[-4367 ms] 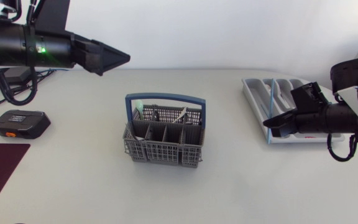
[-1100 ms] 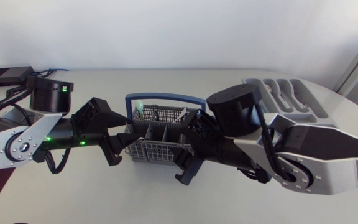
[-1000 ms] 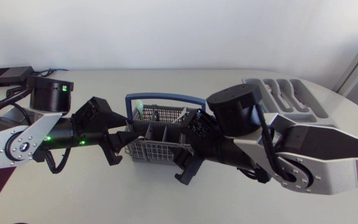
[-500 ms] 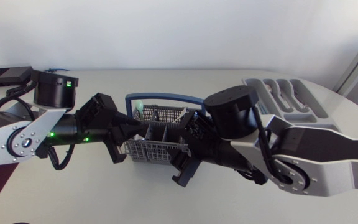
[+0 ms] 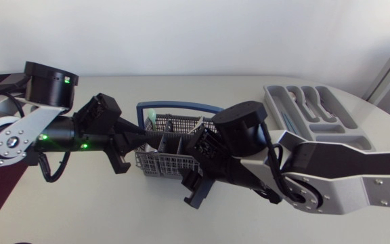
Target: Unload the cutlery basket into the drawer organizer.
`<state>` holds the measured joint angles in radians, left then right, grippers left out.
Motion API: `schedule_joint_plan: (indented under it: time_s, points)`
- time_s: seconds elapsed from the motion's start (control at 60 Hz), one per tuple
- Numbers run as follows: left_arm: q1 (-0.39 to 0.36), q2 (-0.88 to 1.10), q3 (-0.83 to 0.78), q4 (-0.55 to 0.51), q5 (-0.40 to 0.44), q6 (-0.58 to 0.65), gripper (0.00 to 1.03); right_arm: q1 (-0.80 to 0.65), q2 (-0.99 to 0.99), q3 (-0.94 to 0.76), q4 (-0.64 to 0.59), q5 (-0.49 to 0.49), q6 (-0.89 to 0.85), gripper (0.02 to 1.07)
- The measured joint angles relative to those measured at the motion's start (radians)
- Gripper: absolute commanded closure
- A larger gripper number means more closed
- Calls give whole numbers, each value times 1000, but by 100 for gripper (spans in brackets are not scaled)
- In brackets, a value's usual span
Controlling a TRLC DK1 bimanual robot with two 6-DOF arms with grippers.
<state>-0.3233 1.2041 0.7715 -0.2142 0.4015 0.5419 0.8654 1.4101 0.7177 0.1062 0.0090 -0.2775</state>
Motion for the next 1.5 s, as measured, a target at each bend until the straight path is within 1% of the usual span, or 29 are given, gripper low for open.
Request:
schedule_joint_plan:
  time_s: [0.067,0.217,0.317,0.4,0.533,0.667,0.75,0.817,0.867,0.933,1.017,1.083,1.117,1.183,1.283,1.333,1.5]
  points:
    - [2,-39,0,-36,-19,0,63,0,0,0,0,0,0,37]
    - [0,-82,0,-58,-61,0,63,6,-2,0,0,0,0,37]
    - [-9,-86,0,-89,-71,-5,63,10,-4,0,0,5,0,37]
    - [-35,-92,0,-111,-99,-20,63,10,-8,0,0,7,0,37]
    - [-91,-95,0,-111,-174,-45,63,11,-17,-4,1,11,0,37]
    - [-126,-61,0,-111,-238,-70,64,11,-17,-8,0,15,0,37]
    - [-135,-32,9,-129,-274,-84,70,12,-17,-10,1,15,0,37]
    - [-145,-20,19,-135,-304,-99,71,12,-17,-13,0,15,0,37]
    - [-152,-15,31,-136,-314,-105,72,12,-17,-13,0,15,0,37]
    - [-161,-11,43,-133,-328,-109,79,12,-18,-13,1,15,0,37]
    - [-166,-5,51,-124,-333,-118,84,13,-18,-13,1,15,0,37]
    - [-167,5,53,-124,-337,-124,84,13,-18,-14,1,15,0,37]
    - [-169,9,53,-124,-341,-124,88,13,-18,-14,1,15,0,37]
    - [-175,13,53,-122,-354,-124,93,13,-18,-15,1,15,0,37]
    - [-184,13,56,-119,-374,-127,94,13,-19,-17,1,15,0,37]
    - [-188,13,62,-129,-374,-128,100,13,-19,-17,1,15,0,37]
    - [-217,14,68,-132,-418,-128,100,13,-19,-17,3,15,0,37]
